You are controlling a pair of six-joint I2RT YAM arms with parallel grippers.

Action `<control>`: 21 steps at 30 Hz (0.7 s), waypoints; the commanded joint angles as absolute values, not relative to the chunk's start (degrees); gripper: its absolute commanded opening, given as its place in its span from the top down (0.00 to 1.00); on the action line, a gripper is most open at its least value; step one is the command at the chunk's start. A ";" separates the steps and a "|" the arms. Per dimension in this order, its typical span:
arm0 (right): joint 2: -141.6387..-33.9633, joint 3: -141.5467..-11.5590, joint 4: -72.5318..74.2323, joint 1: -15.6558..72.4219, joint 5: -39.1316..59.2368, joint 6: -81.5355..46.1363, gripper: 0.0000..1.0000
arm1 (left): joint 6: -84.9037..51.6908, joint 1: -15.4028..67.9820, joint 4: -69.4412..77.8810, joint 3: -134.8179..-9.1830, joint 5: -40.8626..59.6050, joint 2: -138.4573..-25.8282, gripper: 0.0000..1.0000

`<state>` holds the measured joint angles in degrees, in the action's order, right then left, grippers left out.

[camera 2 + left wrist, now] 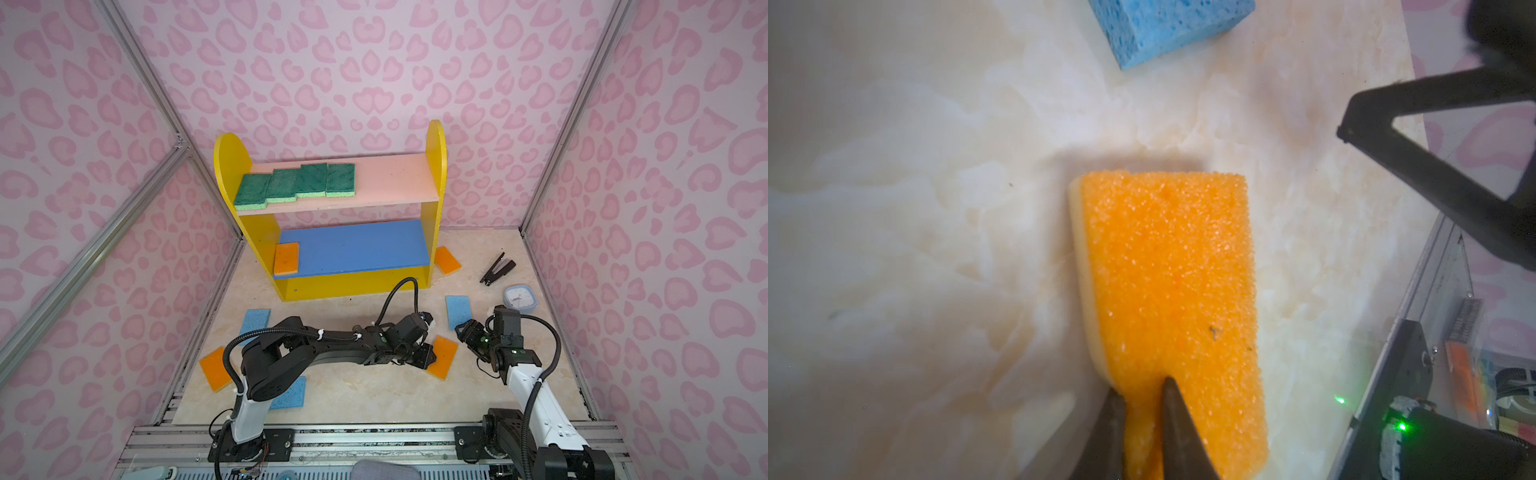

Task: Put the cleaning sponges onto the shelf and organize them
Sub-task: 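Grasp another orange sponge on the table with the left gripper, then lift the orange sponge with the left gripper while the right gripper closes on it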

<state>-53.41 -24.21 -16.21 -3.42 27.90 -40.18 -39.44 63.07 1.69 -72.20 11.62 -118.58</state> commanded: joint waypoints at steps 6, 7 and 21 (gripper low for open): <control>-50.74 -23.71 -12.66 -3.14 32.81 -38.40 0.35 | -40.29 61.84 0.04 -69.06 9.22 -113.92 0.96; -50.55 -23.32 -11.43 -2.95 33.63 -39.02 0.35 | -40.45 61.21 0.43 -67.91 9.31 -112.65 0.96; -54.68 -23.22 10.30 19.22 29.72 -46.85 0.38 | -41.64 48.64 1.89 -47.89 8.35 -88.03 0.96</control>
<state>-53.41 -23.90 0.82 17.19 30.22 -43.75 -41.01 50.46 1.04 -50.41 8.75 -91.85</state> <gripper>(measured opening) 0.619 0.063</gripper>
